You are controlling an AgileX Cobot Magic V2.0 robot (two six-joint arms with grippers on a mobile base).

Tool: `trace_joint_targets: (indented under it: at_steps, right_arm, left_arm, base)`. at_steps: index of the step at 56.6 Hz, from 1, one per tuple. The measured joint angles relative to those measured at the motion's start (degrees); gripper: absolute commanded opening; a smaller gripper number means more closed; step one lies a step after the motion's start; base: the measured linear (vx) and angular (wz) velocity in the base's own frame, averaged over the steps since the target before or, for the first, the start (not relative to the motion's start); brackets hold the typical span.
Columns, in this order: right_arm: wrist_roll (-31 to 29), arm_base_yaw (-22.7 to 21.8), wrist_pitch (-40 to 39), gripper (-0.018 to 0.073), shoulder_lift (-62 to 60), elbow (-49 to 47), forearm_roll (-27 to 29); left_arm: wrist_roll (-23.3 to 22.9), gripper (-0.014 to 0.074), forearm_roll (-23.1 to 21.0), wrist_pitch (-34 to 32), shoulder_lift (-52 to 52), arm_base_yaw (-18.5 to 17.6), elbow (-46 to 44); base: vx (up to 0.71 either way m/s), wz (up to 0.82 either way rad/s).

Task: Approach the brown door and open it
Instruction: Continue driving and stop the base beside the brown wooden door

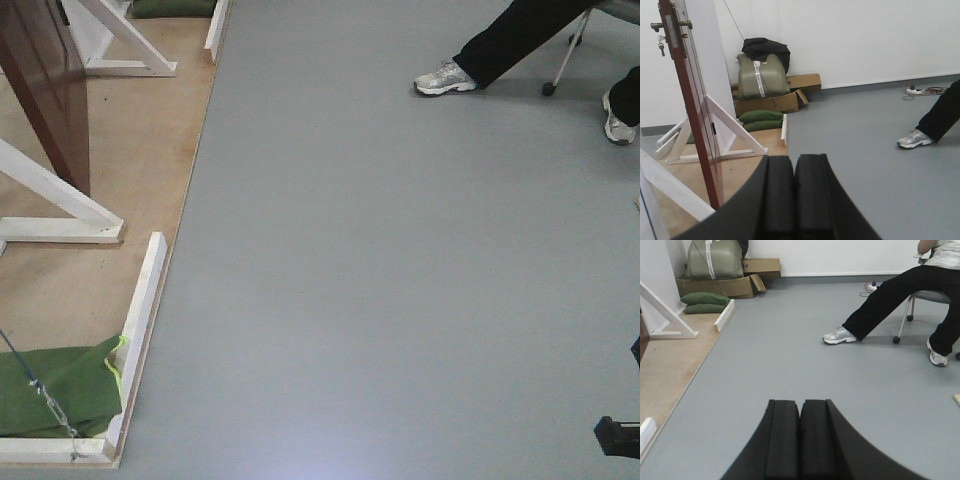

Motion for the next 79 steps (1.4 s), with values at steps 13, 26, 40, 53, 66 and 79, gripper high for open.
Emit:
trace_joint_targets:
  at_steps: [13, 26, 40, 53, 66, 79]
  right_arm:
    - [0.0, 0.0, 0.0, 0.0000, 0.0, 0.0, 0.0]
    - [0.0, 0.0, 0.0, 0.0000, 0.0, 0.0, 0.0]
    - [0.0, 0.0, 0.0, 0.0000, 0.0, 0.0, 0.0]
    - [0.0, 0.0, 0.0, 0.0000, 0.0, 0.0, 0.0]
    - [0.0, 0.0, 0.0, 0.0000, 0.0, 0.0, 0.0]
    - [0.0, 0.0, 0.0, 0.0000, 0.0, 0.0, 0.0]
  left_arm:
    - [0.0, -0.0004, 0.0, 0.1, 0.0, 0.0, 0.0]
    - [0.0, -0.0004, 0.0, 0.1, 0.0, 0.0, 0.0]
    - [0.0, -0.0004, 0.0, 0.1, 0.0, 0.0, 0.0]
    - [0.0, -0.0004, 0.0, 0.1, 0.0, 0.0, 0.0]
    - [0.0, -0.0004, 0.0, 0.1, 0.0, 0.0, 0.0]
    - [0.0, -0.0004, 0.0, 0.1, 0.0, 0.0, 0.0]
  base:
    - [0.42, 0.00]
    - [0.40, -0.01]
    - [0.39, -0.01]
    - [0.37, -0.01]
    - [0.36, -0.02]
    - [0.34, -0.03]
